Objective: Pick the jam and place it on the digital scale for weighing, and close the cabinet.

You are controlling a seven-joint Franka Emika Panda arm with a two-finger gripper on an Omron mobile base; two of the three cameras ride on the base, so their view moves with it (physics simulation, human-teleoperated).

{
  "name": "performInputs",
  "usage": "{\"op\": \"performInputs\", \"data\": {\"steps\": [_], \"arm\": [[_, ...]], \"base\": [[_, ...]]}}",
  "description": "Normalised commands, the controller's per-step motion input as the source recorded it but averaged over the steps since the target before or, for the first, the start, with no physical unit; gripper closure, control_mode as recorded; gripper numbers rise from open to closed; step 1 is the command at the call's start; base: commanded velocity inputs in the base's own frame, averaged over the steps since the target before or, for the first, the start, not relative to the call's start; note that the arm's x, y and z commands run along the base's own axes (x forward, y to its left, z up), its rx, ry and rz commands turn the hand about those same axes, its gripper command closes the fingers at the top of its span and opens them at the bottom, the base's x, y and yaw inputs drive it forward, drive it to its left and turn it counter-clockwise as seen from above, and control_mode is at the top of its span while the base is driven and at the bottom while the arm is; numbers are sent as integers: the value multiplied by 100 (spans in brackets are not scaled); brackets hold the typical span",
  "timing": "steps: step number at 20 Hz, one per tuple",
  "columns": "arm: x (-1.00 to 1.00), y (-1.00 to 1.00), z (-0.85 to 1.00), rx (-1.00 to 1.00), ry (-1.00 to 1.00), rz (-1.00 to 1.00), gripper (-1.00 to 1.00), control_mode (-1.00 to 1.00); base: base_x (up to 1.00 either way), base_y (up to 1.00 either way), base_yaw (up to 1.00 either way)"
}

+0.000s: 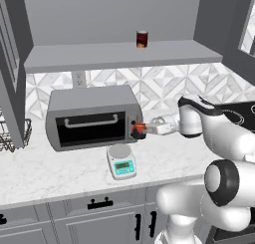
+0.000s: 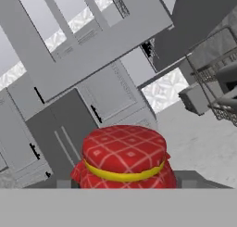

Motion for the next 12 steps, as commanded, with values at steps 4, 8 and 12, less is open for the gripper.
{"op": "performInputs", "data": {"steps": [4, 8, 12], "arm": [[0, 14, -26, 0, -14, -4, 100, -100], [0, 15, -24, 0, -11, -24, 100, -100], [0, 5, -26, 0, -12, -29, 100, -100]], "base": [[0, 0, 0], [0, 0, 0], [0, 0, 0]]}}
